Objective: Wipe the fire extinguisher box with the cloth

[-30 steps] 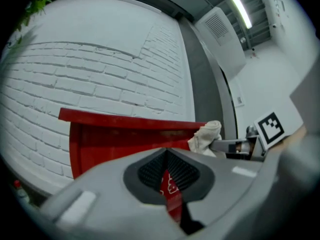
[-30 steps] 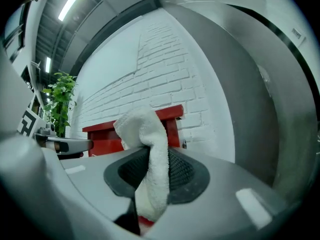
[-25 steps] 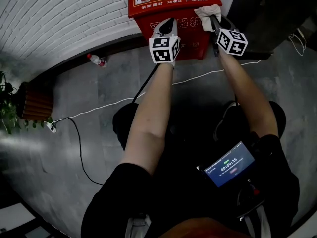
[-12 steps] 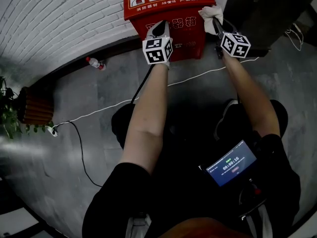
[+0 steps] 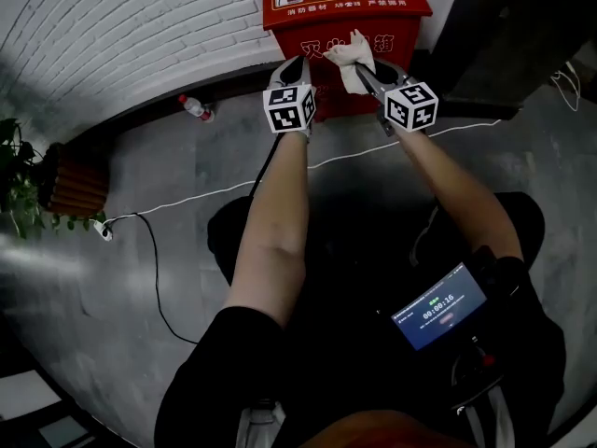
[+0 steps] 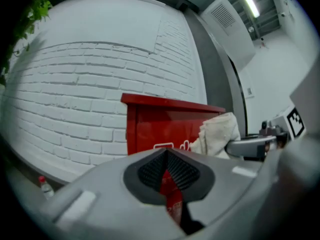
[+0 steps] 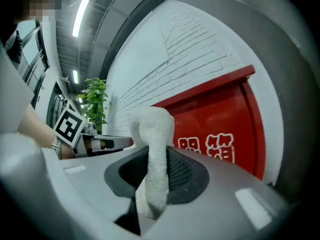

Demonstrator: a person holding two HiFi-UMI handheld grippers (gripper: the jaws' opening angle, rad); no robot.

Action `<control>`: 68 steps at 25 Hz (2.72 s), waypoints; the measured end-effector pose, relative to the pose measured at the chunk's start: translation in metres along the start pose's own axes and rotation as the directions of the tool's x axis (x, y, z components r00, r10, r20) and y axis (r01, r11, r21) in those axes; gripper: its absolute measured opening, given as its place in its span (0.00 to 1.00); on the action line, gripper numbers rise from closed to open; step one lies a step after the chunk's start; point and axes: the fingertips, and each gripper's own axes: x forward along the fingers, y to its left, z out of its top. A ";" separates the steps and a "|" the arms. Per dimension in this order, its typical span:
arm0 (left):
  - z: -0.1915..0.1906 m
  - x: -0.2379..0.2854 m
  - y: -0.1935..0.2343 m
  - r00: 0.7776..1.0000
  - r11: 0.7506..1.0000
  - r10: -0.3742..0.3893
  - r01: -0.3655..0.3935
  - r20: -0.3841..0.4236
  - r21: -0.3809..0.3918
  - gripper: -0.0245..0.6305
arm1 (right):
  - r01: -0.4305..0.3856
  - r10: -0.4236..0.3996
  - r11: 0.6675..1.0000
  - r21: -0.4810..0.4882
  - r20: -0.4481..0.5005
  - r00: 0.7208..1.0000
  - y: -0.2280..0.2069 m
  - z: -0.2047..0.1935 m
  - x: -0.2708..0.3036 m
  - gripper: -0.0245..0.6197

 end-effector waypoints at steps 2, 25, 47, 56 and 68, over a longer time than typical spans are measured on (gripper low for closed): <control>-0.008 -0.007 0.011 1.000 1.000 0.013 -0.013 -0.019 0.004 0.04 | -0.032 0.032 0.999 -0.005 -0.029 0.999 0.016 -0.014 0.016 0.18; -0.087 -0.002 0.058 0.981 1.000 -0.013 0.012 -0.192 -0.008 0.04 | -0.059 0.071 0.995 0.077 -0.162 0.984 0.052 -0.096 0.123 0.18; -0.078 0.043 -0.028 0.986 0.990 -0.114 0.103 -0.124 -0.093 0.04 | 0.164 -0.164 0.986 -0.017 -0.162 0.973 -0.047 -0.077 0.048 0.18; -0.065 0.054 -0.073 0.986 0.982 -0.151 0.140 -0.078 -0.128 0.04 | 0.320 -0.321 0.947 -0.028 -0.154 0.935 -0.129 -0.066 -0.020 0.18; -0.071 0.052 -0.118 0.975 0.980 -0.191 0.184 -0.112 -0.070 0.04 | 0.446 -0.437 0.895 0.010 -0.187 0.880 -0.165 -0.072 -0.070 0.18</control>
